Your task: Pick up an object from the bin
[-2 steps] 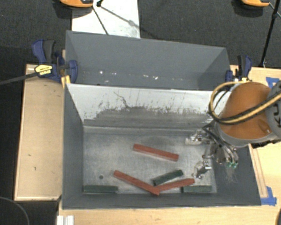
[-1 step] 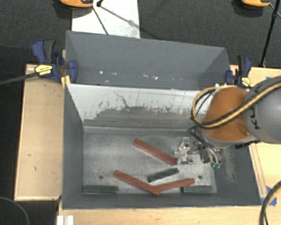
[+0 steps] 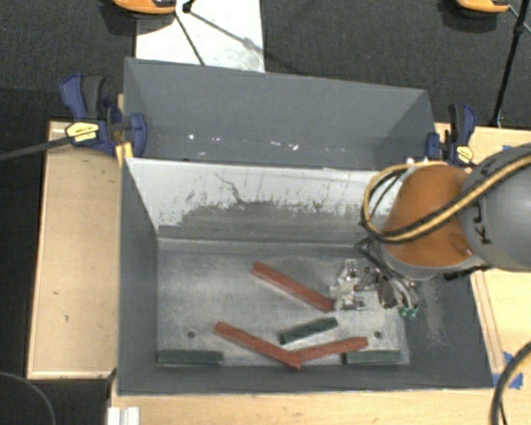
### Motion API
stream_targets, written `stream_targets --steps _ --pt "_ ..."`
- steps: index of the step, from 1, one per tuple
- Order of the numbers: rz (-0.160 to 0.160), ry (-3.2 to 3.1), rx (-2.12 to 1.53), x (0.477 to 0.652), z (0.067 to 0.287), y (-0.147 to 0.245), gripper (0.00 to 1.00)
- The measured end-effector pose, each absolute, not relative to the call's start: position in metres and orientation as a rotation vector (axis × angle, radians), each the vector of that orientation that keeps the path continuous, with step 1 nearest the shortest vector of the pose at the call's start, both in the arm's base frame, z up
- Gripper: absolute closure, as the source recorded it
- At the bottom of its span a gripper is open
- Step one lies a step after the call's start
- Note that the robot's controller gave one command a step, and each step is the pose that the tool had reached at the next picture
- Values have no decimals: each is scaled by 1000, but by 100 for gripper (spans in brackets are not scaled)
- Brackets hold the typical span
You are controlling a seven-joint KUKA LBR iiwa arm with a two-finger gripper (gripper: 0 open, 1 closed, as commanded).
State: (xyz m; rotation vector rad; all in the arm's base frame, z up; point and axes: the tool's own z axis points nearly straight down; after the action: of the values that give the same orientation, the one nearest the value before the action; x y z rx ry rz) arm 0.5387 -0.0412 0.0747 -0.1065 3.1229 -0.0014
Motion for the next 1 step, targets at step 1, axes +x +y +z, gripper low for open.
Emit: stream_targets --steps 1 --pt "1 3135 -217 512 271 -34 100"
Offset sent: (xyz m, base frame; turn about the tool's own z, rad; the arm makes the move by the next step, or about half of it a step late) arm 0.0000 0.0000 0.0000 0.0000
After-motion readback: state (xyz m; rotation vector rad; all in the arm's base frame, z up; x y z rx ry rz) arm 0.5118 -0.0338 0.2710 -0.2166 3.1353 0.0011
